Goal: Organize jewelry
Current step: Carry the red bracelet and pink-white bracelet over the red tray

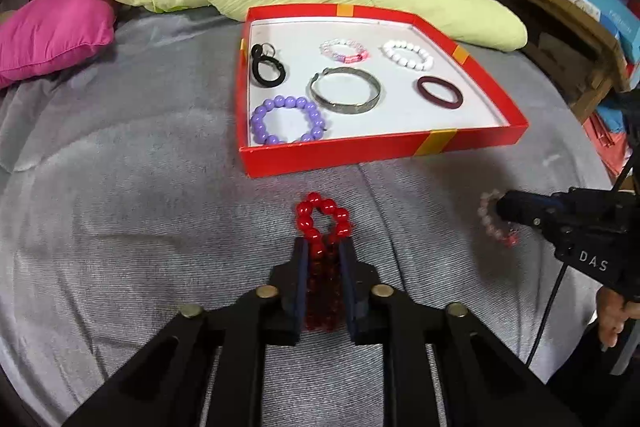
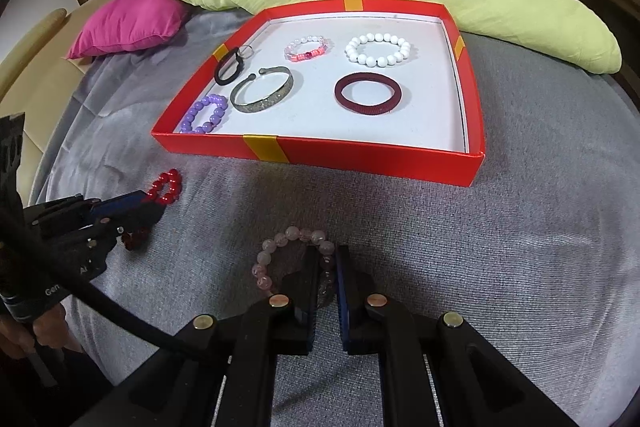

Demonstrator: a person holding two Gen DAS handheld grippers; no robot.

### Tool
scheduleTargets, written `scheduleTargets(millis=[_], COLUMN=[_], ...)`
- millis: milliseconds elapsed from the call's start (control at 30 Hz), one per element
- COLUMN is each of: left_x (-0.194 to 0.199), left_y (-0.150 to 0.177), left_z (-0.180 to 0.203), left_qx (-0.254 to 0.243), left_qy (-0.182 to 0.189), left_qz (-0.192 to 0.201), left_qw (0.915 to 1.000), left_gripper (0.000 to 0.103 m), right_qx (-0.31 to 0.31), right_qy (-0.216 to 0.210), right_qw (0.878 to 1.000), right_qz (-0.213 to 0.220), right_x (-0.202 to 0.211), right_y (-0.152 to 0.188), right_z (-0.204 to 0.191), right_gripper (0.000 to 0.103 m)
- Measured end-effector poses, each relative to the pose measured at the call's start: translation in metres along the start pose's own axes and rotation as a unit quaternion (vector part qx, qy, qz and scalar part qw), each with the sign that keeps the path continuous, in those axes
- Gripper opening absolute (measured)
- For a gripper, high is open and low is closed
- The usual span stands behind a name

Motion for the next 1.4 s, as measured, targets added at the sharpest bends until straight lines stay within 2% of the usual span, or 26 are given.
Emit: scheduleTargets(millis=[267,567,1000,1267,1400], left_x=[0.014,0.040,0.059,0.062,0.065], left_y=[-0.007,-0.018,-0.041,-0.056,-0.064], left_z=[-0.005,-0.005,0.013,0.014,0.007], left_qx=[0.003,0.002,-0.010,-0.013,-0.008], left_qy=[-0.012,-0.003,0.006,-0.033,-0.067], left_qz=[0.027,0.069,0.108,0.116,0.121], left_qw=[0.9996,0.9976,0.9941,0.9926,0.9903], left_gripper=[0.010,0.010,0.010,0.010,0.010], right_qx=[-0.013,-0.020,-0.033,-0.046,-0.055], right_qy=[-0.017,-0.038,-0.060,-0.070,-0.077], right_qw=[1.000,0.998,0.995,0.993,0.991], right_qz=[0.015,0.035,0.068,0.087,0.100], right_x=[0.010,0.022,0.037,0.047,0.054], right_y=[-0.005,-0.012,-0.020,-0.025,-0.031], right_z=[0.002,-0.004,-0.005,-0.004,-0.004], right_gripper=[0.009,0.009,0.009,0.009,0.009])
Point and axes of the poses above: each gripper's, at about its wrist camera, not at the fingertips, and x roughly against the way its jaws point, z to its right, y to its underside, the point moved 6 cm from there along -x, roughly the way its jaws point, and after that the axes turned 15 degrees about -x, right-handed, at the moved point
